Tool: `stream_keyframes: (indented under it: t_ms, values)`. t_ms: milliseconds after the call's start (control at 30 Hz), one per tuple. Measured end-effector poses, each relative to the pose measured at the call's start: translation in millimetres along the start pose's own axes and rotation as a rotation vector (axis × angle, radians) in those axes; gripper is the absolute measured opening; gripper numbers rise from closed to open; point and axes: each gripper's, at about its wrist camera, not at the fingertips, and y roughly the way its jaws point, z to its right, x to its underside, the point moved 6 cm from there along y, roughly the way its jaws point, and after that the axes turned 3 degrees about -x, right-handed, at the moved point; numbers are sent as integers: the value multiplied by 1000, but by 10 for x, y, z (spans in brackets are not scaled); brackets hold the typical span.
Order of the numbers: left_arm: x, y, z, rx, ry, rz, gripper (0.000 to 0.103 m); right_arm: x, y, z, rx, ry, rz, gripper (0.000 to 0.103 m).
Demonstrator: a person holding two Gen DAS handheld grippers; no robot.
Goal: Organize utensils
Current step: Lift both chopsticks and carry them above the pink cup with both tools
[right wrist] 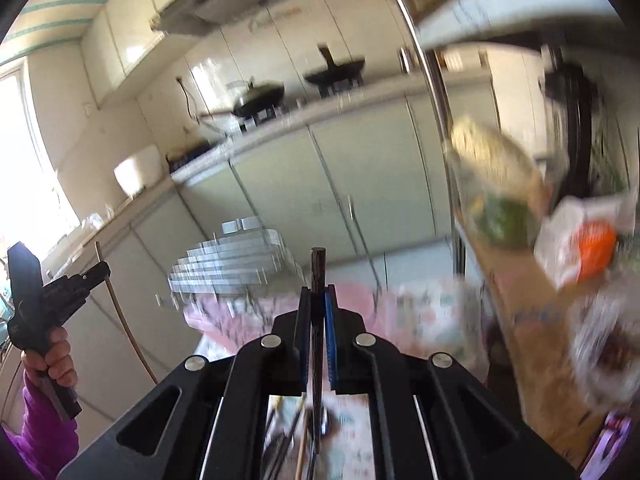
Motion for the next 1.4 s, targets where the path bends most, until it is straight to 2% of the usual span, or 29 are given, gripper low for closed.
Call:
stream_keyframes:
  t_ms: [100, 233, 367, 500, 600, 733, 867, 1133, 1233, 1400]
  values:
    - [-243, -6, 154, -20, 36, 99, 6, -248, -44, -84, 32, -47, 90, 6]
    - [-457, 78, 277, -100, 76, 210, 6, -489, -31, -118, 63, -70, 175, 6]
    - [-587, 174, 278, -110, 48, 265, 6, -602, 63, -111, 120, -109, 243, 6]
    - [-607, 345, 246, -118, 37, 294, 6, -583, 282, -42, 149, -124, 228, 6]
    - [-508, 470, 216, -147, 72, 279, 6, -488, 486, 61, 157, -118, 187, 6]
    - [-286, 684, 151, -165, 100, 207, 6, -323, 678, 197, 161, -85, 122, 6]
    - [-88, 816, 50, -169, 92, 141, 6, -132, 864, 334, 149, -36, 42, 6]
    - [230, 1029, -129, -153, 42, 12, 6, 78, 1029, 436, 138, 6, -43, 6]
    - [302, 1095, -128, -143, 39, -19, 6, 142, 1068, 458, 139, 12, -67, 6]
    - [346, 1117, -90, -153, 64, -26, 6, 230, 1109, 450, 132, 11, -101, 6]
